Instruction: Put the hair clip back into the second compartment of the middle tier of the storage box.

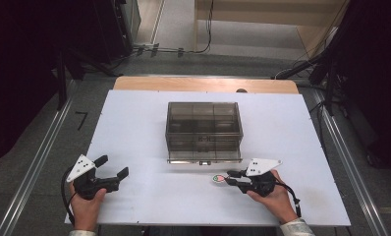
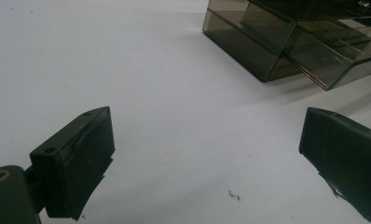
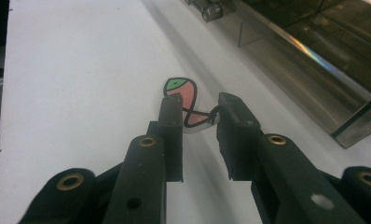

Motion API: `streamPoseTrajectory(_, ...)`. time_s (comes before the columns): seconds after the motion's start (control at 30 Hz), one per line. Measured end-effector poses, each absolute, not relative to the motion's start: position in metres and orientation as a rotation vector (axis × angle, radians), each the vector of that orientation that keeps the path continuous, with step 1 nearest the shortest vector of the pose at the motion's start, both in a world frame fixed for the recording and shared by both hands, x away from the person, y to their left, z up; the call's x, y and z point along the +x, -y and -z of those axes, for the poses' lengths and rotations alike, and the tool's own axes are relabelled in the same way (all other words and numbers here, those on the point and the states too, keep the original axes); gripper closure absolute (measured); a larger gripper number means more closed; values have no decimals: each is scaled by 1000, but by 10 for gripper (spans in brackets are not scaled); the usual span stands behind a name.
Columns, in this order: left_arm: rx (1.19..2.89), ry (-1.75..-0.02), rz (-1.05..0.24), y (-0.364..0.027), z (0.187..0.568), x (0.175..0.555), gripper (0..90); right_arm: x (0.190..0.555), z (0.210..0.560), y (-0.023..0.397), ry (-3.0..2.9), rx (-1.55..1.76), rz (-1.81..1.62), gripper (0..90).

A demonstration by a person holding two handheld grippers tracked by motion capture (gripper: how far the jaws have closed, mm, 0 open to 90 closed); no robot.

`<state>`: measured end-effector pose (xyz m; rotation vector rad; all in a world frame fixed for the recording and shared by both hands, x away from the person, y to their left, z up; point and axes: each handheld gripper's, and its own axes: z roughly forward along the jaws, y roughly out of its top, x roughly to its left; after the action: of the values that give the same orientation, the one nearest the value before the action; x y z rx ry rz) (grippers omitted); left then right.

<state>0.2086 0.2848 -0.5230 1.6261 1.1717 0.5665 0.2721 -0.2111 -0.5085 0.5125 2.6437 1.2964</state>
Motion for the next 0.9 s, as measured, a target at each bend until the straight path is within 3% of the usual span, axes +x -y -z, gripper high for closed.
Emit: streamPoseTrajectory(0.9, 1624, -1172, -563, -285, 523, 209, 38, 273, 490, 202, -2575, 482, -1418, 704)
